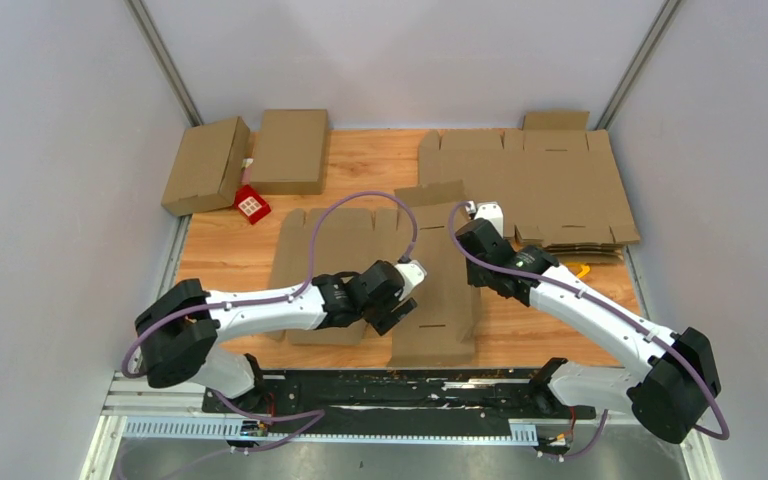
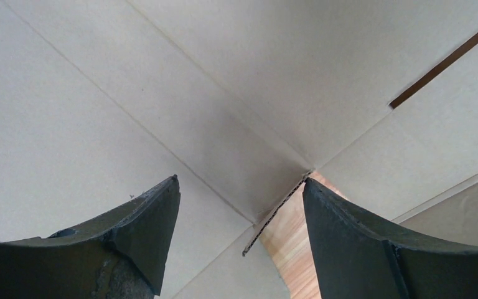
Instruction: Fold the paper box
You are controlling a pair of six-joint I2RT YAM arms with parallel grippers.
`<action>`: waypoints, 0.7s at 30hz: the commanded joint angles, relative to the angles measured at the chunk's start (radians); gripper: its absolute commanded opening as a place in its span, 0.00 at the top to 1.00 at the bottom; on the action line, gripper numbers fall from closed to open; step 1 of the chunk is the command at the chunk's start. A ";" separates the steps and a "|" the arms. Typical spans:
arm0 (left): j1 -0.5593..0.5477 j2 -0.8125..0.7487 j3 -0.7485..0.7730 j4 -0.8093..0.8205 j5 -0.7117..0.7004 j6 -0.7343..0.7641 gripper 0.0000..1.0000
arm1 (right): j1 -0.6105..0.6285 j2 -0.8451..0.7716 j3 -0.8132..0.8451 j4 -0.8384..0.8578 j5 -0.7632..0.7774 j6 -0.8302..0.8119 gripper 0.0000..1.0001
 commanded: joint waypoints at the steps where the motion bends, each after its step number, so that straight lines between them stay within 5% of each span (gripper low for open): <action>1: 0.016 -0.009 0.003 0.038 0.017 -0.023 0.21 | 0.001 0.007 -0.011 0.033 -0.012 -0.013 0.88; 13: 0.049 0.010 -0.005 0.050 -0.059 -0.080 0.27 | 0.001 0.033 -0.012 0.040 -0.035 -0.020 0.84; 16: 0.078 -0.055 -0.045 0.099 -0.004 -0.092 0.26 | 0.002 0.048 0.005 0.010 -0.051 -0.019 0.71; 19: 0.092 -0.105 -0.081 0.128 -0.003 -0.101 0.23 | 0.001 0.072 0.060 -0.075 -0.083 -0.002 0.30; 21: 0.095 -0.115 -0.085 0.132 -0.006 -0.102 0.23 | 0.001 0.066 0.081 -0.115 -0.109 0.014 0.26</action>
